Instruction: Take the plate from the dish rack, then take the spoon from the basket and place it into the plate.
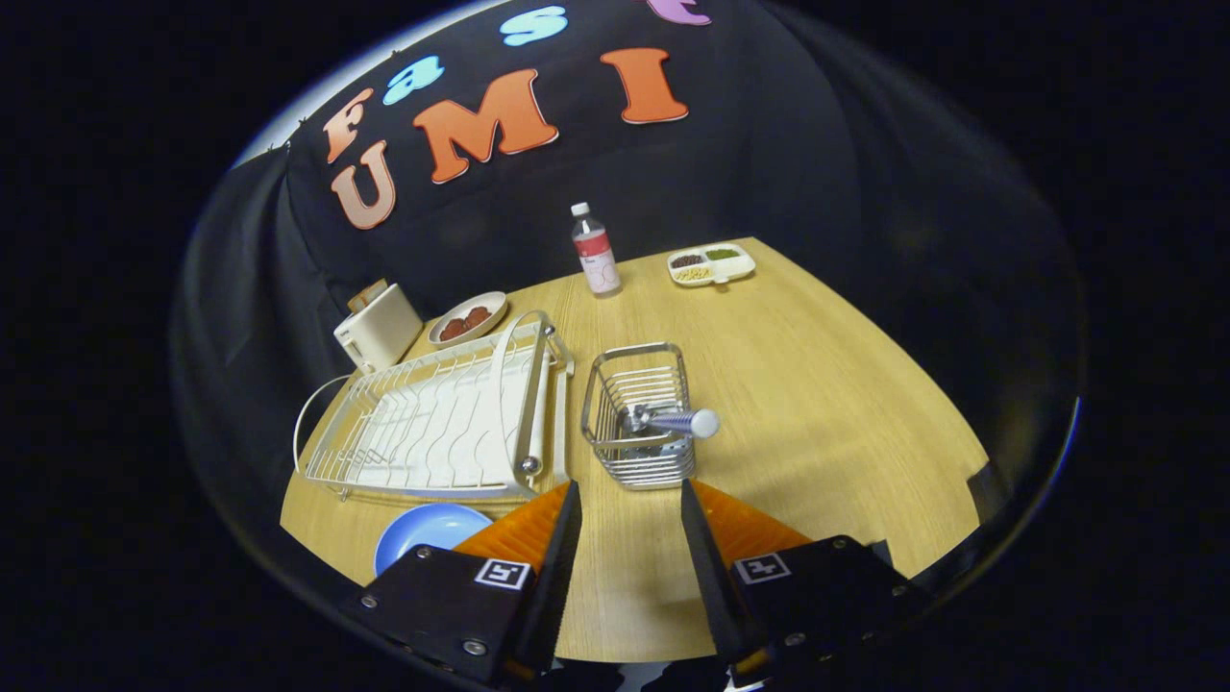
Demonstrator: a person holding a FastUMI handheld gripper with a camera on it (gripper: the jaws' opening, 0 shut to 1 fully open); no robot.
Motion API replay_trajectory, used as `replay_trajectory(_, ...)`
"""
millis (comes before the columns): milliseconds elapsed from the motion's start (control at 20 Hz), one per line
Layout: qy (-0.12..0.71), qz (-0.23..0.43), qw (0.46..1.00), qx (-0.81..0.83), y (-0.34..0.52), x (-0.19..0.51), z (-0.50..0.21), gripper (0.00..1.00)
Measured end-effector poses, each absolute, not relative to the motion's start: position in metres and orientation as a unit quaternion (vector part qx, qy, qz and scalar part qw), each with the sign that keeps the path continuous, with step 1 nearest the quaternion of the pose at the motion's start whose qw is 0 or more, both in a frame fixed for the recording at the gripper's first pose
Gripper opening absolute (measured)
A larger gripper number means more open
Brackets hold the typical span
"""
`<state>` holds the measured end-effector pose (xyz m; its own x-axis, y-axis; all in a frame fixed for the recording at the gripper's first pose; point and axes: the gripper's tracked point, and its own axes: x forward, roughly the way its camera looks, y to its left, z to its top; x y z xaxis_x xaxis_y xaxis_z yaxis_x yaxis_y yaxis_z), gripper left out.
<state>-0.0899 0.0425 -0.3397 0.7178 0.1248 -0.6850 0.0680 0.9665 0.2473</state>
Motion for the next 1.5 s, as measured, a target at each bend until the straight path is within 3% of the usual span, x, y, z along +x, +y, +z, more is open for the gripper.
replay_trajectory(300,0.343,0.002,0.932,0.117,0.027,-0.06,-0.338,0.47)
replay_trajectory(550,0.342,0.009,0.934,0.103,0.032,-0.047,-0.342,0.27)
replay_trajectory(750,0.335,0.019,0.936,0.105,0.044,-0.041,-0.336,0.16)
replay_trajectory(950,0.337,0.022,0.936,0.1,0.047,-0.039,-0.325,0.1)
replay_trajectory(1300,0.317,0.013,0.945,0.081,0.037,-0.035,-0.278,0.09)
replay_trajectory(1500,0.316,0.044,0.944,0.085,0.044,-0.05,-0.253,0.09)
